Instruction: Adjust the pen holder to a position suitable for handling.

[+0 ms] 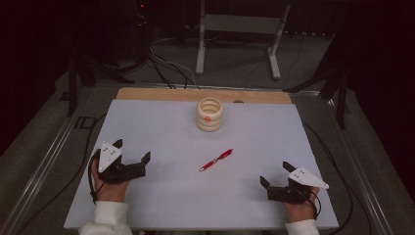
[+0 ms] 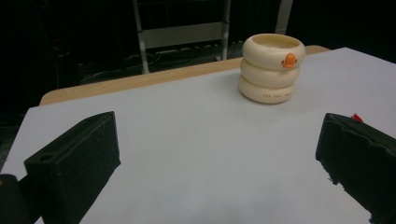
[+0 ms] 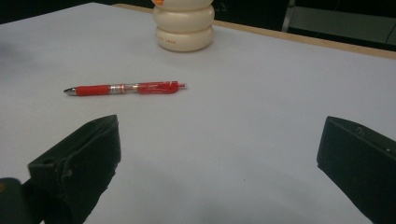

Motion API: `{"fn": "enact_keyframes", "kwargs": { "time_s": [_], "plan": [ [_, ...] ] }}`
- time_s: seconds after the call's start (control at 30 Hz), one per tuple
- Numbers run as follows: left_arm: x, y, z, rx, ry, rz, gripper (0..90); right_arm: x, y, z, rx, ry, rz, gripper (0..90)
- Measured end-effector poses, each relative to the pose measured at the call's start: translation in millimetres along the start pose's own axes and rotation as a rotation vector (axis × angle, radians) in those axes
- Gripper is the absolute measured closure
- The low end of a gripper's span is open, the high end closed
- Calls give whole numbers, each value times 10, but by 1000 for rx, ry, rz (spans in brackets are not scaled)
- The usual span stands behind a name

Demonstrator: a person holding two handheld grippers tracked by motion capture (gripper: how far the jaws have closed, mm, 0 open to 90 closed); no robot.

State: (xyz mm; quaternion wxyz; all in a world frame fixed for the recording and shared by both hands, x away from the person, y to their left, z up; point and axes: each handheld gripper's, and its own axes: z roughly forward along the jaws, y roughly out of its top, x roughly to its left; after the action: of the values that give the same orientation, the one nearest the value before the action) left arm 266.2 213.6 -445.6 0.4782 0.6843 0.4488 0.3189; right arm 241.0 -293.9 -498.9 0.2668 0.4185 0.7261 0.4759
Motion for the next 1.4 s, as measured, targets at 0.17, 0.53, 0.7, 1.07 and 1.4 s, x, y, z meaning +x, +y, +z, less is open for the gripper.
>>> {"fn": "enact_keyframes", "kwargs": {
  "time_s": [0.17,0.53,0.7,1.07,1.4],
  "plan": [
    [-63,140,153,6,-17,3,3,2,-7,19,8,2,2,4],
    [-212,398,464,10,-71,13,3,5,-9,31,17,6,7,4],
    [-235,481,608,12,-88,-2,3,-13,-13,42,19,4,13,4],
    [-323,655,902,19,-109,-7,3,-21,-13,46,20,4,28,4],
    [-400,756,1149,23,-118,-27,3,-27,-13,59,19,7,31,4]
  ]
}}
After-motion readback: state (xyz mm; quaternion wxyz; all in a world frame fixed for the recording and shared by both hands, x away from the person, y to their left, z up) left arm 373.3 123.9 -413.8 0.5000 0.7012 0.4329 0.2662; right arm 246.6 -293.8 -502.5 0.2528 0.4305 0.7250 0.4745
